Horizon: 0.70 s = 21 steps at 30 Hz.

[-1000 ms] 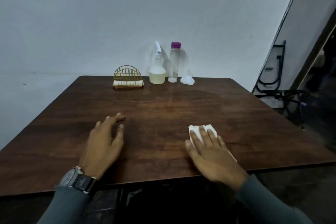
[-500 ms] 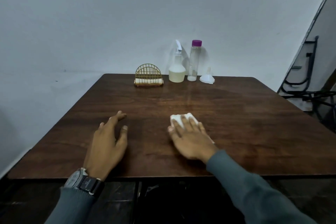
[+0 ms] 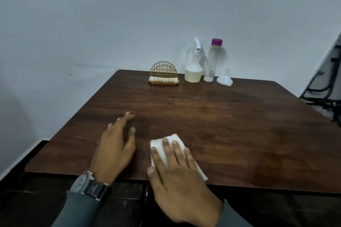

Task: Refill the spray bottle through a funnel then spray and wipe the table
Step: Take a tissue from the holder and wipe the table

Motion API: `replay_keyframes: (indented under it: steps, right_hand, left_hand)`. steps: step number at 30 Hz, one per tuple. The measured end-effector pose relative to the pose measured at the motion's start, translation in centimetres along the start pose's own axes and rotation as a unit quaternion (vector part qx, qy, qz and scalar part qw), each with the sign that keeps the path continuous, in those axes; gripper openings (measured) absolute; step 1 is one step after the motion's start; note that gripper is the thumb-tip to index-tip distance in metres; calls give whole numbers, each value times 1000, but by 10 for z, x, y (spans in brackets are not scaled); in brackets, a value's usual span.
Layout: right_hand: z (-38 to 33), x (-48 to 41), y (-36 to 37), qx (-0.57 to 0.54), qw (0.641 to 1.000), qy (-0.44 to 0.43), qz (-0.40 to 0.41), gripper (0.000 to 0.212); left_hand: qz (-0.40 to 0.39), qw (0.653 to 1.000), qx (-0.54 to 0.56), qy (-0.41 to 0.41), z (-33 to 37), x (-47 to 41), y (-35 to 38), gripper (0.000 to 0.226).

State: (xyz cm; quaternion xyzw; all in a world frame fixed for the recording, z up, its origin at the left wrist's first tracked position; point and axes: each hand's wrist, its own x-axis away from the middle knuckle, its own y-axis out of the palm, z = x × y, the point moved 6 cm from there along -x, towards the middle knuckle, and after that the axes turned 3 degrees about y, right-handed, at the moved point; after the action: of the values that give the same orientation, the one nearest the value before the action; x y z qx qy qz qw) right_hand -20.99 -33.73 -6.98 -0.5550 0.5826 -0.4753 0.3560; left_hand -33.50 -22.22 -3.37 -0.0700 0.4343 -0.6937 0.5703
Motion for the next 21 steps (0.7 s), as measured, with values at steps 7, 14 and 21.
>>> replay_keyframes:
  steps: [7, 14, 21]
  right_hand:
    - [-21, -93, 1, 19, 999, -35, -31, 58]
    - [61, -97, -33, 66, 996, 30, -47, 58]
    - [-10, -42, 6, 80, 992, -69, 65, 58]
  left_hand:
    - [3, 999, -42, -29, -11, -20, -15, 37]
    - [26, 998, -47, -35, -26, -33, -33, 34]
    - [9, 1000, -13, -15, -26, -65, -11, 34]
